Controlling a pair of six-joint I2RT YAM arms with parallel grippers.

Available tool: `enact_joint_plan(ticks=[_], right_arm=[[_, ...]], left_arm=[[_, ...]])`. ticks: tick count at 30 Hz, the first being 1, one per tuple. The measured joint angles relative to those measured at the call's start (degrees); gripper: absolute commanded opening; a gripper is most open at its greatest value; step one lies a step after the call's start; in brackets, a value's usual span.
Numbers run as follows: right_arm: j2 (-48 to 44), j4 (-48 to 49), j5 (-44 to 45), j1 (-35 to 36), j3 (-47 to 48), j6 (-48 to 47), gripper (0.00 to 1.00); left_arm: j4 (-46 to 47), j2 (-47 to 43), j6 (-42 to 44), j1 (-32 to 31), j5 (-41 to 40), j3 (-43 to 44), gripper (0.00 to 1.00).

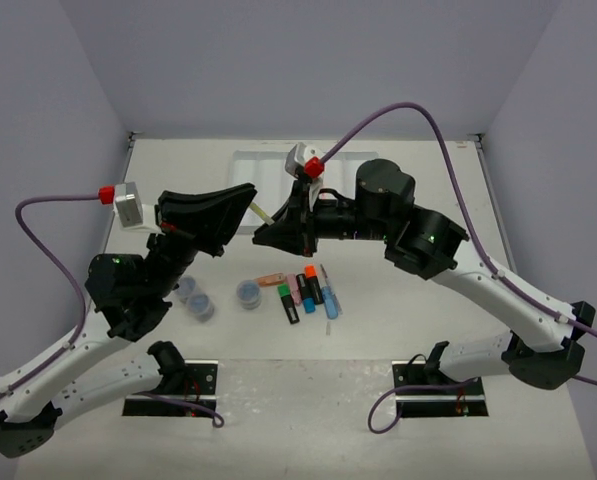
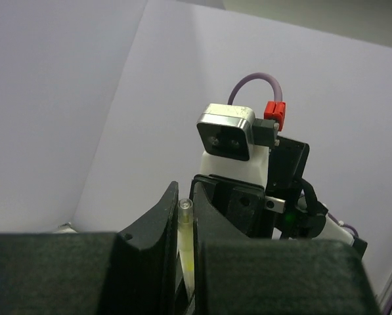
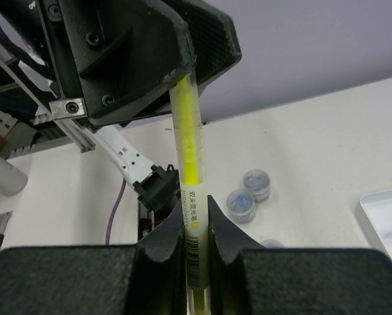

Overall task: Sort the stationery into containers
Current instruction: Close the pen cap on the pen, then place the pen in the storage box.

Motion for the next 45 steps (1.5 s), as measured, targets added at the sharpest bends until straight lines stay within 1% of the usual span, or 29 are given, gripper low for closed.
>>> enact_joint_plan(ticks=[5,8,9,11,12,15,16,19,21,23,24,25,26,29,31,32,36,39,42,45], right_arm=[[3.6,-5.1,-3.5,-0.4,9.9,0.1,0.0],[3.1,-4.2,-4.5,-0.6,10.6,0.3,0.0],[2.3,-2.5,-4.5,-0.7,8.7,0.4,0.0],[-0.4,4.0,-4.2,-0.9,1.1,1.2,0.0],[-2.0,7.6,-3.9,-1.4,-3.4,1.7,0.0],[-4.5,15.6,-3.2,-2.4,-12.8,3.5,0.0],[-5.0,18.4,-3.1,-2.6,-15.5,4.3,0.0],[-5.7,25.1,-3.0,-3.1,-21.4,6.9,0.0],[-5.8,27.9,-3.0,-3.3,-23.7,8.3,0.0],[-5.9,30.1,-2.9,-3.5,-25.4,9.5,0.0],[-6.0,31.1,-2.9,-3.6,-26.2,10.0,0.0],[-6.2,31.9,-2.9,-3.7,-26.9,10.3,0.0],[-6.4,32.5,-2.8,-3.7,-27.5,10.6,0.0],[-6.9,33.6,-1.9,-3.7,-28.9,11.0,0.0],[-6.9,34.0,-0.9,-3.8,-29.9,11.2,0.0],[-7.0,34.1,-0.6,-3.9,-30.3,11.3,0.0],[-6.9,33.9,1.1,-4.1,-31.8,11.4,0.0],[-6.5,32.5,3.1,-4.9,-32.0,11.4,0.0],[-4.2,28.9,5.0,-9.2,-30.4,12.8,0.0],[2.5,21.5,9.8,-16.7,-24.7,14.1,0.0]], left_arm=[[4.5,0.1,0.6,-7.1,-8.0,-0.2,0.0],[4.4,0.0,0.9,-9.5,-10.0,0.8,0.0],[3.3,0.0,1.3,-10.0,-10.6,1.2,0.0],[-2.2,-0.2,3.0,-10.7,-12.6,2.9,0.0],[-5.9,-0.2,4.0,-11.0,-13.8,3.9,0.0],[-16.0,1.3,6.6,-11.7,-17.3,7.0,0.0],[-20.6,2.1,8.1,-11.8,-18.4,8.5,0.0],[-25.2,4.7,10.2,-12.2,-19.3,11.8,0.0],[-27.7,6.1,11.6,-12.2,-19.4,13.2,0.0],[-29.5,7.1,12.7,-12.3,-19.5,14.2,0.06],[-30.1,7.5,13.0,-12.3,-19.5,14.6,0.16],[-30.6,7.7,13.3,-12.3,-19.5,14.8,0.22],[-31.0,7.9,13.6,-12.4,-19.5,15.0,0.33],[-31.8,8.1,13.6,-12.8,-18.8,15.2,0.7],[-32.3,8.1,14.0,-13.3,-19.0,15.4,0.91],[-32.4,8.0,13.9,-13.4,-19.4,15.6,0.99],[-33.7,7.2,13.3,-13.7,-22.3,16.7,1.0],[-36.0,6.5,12.3,-13.7,-27.9,18.3,1.0],[-42.6,6.3,9.3,-13.8,-37.1,21.3,1.0],[-50.1,6.3,6.2,-13.8,-44.5,23.1,1.0]])
